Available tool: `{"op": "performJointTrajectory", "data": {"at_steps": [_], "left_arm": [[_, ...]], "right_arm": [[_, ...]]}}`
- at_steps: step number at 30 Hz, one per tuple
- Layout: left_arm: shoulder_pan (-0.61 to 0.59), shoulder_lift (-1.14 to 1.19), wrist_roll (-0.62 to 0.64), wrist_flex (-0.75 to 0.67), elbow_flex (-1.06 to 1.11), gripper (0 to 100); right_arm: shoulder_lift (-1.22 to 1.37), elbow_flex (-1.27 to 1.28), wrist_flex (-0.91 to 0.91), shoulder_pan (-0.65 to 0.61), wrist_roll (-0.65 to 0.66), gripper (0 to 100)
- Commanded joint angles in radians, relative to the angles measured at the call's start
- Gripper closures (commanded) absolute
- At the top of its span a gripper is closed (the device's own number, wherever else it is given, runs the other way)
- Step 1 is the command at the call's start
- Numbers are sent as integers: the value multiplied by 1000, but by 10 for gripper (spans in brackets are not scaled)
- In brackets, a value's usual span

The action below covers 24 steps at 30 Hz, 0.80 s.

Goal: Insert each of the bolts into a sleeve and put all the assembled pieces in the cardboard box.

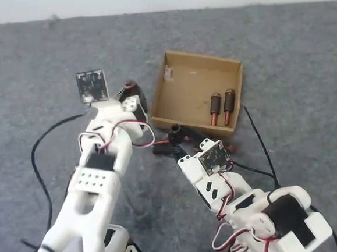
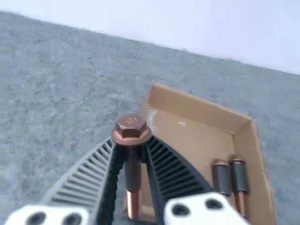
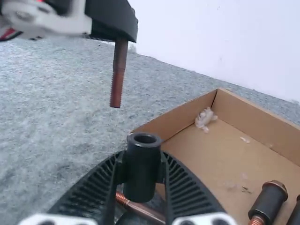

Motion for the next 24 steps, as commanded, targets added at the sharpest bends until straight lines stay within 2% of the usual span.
{"op": "performJointTrajectory", "data": {"at_steps": [1,5,13,24], "left_arm": [[57,-114,8,-48,30,989],[97,-198,8,-46,81,989],[98,-324,8,-44,148,989],[100,-351,8,-49,153,989]], "right_arm": [[-4,11,7,12,-9,992],[-4,12,8,-7,-9,992],[-4,14,8,-7,-9,992],[-2,20,10,-7,-9,992]]}}
